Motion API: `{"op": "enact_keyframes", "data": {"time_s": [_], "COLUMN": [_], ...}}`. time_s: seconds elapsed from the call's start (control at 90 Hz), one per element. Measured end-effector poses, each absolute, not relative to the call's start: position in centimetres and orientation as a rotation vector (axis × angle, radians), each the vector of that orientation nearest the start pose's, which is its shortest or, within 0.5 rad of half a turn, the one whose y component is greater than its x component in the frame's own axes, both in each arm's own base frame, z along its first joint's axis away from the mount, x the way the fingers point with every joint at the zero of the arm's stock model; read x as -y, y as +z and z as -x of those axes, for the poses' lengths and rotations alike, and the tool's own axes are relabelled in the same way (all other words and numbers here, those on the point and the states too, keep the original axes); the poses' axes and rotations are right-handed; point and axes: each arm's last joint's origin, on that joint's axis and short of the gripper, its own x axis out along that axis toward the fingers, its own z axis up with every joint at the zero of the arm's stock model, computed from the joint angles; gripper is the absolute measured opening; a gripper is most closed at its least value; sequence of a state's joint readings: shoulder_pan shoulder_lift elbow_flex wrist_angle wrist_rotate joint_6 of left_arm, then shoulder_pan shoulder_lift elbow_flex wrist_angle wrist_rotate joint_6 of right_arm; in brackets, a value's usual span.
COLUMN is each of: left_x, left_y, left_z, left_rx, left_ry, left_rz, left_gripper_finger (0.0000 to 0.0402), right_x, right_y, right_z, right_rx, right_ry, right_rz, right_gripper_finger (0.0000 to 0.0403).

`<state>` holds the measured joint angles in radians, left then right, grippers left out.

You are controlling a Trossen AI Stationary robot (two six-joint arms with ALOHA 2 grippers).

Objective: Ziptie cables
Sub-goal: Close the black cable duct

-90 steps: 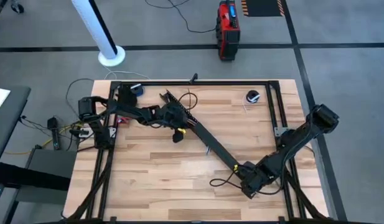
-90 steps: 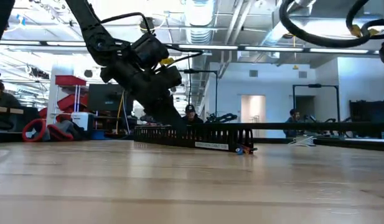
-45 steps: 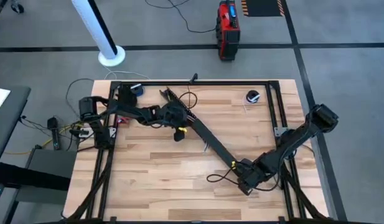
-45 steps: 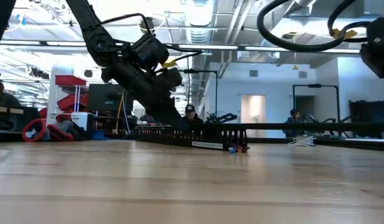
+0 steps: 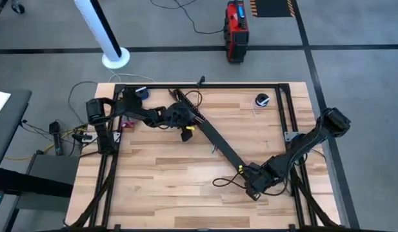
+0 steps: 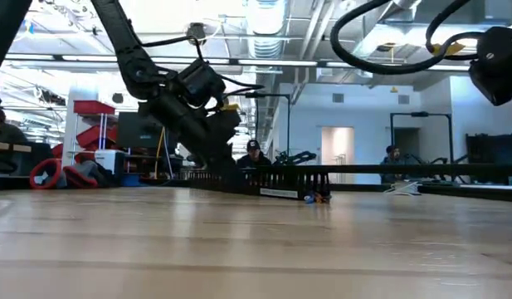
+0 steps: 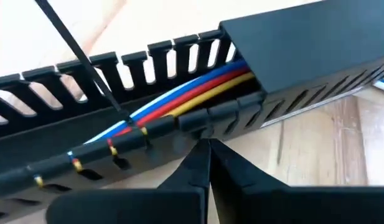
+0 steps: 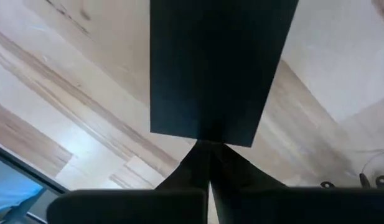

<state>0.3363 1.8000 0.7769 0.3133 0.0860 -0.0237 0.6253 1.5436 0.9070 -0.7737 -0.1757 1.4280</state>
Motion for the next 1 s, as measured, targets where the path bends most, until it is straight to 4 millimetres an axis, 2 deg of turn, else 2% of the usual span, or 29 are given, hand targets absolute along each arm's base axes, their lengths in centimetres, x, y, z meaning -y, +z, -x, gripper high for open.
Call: {"op": "enact_keyframes", "data": {"time_s": [0.3, 0.6, 1.0], "left_x": [-10.6, -10.9, -12.5], "left_y": [12.3, 12.3, 12.4], "left_z": [-31.7, -31.7, -31.2], "left_rx": [-0.646, -0.629, -0.613], "left_ry": [0.188, 0.244, 0.305], "left_rz": [0.247, 0.265, 0.273], "left_gripper_finger": [0.0000, 0.0000, 0.0000], "right_x": [-15.4, -15.2, -13.0], "right_y": [17.5, 17.5, 17.5], "right_z": [-21.0, -21.2, -22.5], "right_rx": [-1.544, -1.541, -1.512], "right_ry": [-0.428, -0.431, -0.413], "right_rz": [-0.795, -0.797, -0.749], "right_gripper_finger": [0.0000, 0.0000, 0.0000]}}
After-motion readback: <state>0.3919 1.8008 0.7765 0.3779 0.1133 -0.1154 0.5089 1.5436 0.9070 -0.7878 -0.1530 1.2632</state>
